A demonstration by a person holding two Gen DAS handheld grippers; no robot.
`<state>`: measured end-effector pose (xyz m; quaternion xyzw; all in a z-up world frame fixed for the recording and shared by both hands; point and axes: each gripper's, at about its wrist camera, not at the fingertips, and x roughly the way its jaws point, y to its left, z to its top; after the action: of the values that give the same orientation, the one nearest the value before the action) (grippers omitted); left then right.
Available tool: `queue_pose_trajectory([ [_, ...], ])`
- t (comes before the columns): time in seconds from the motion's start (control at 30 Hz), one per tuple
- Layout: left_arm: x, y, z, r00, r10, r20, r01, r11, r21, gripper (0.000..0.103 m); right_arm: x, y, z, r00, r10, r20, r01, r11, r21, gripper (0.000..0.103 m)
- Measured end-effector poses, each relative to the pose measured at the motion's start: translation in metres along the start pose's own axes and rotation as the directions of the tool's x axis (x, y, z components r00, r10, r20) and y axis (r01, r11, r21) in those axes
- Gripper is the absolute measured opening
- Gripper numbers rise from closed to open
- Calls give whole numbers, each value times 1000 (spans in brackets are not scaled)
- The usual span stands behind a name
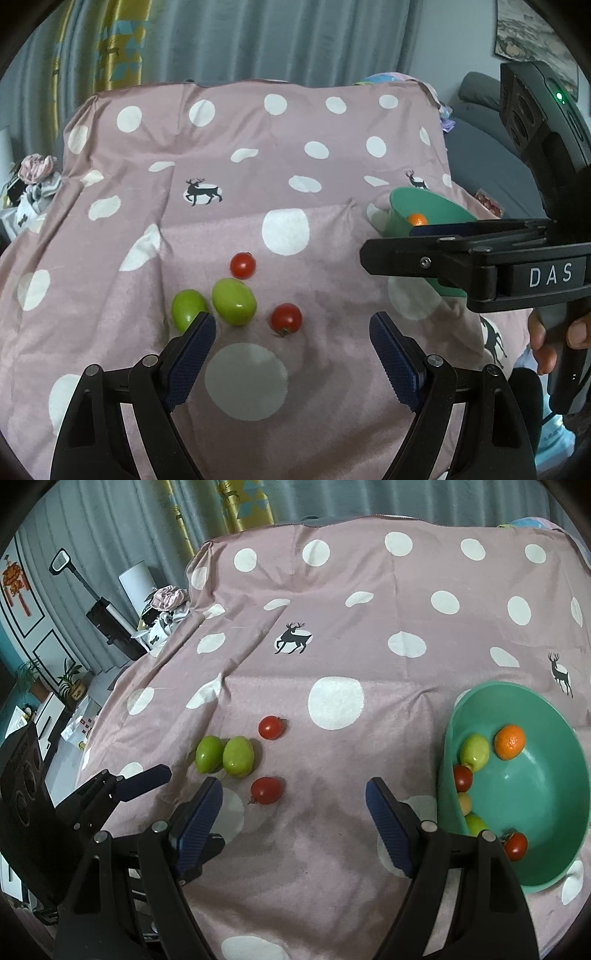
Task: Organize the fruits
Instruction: 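Move the left gripper toward a red cherry tomato while the right gripper approaches another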
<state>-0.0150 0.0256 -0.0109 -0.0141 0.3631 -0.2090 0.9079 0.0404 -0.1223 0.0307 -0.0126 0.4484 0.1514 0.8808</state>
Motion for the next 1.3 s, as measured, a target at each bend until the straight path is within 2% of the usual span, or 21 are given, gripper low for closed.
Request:
queue_pose_trajectory([
  [0.53,-6,0,-1,1000,-11,5,11,1000,2,85,0,11,0,1000,-1,-1,1,1000,-24,81],
  [1.3,8,2,-2,999,-42,-28,42,999,-16,85,7,14,0,1000,26,-11,-26,999,-18,81],
])
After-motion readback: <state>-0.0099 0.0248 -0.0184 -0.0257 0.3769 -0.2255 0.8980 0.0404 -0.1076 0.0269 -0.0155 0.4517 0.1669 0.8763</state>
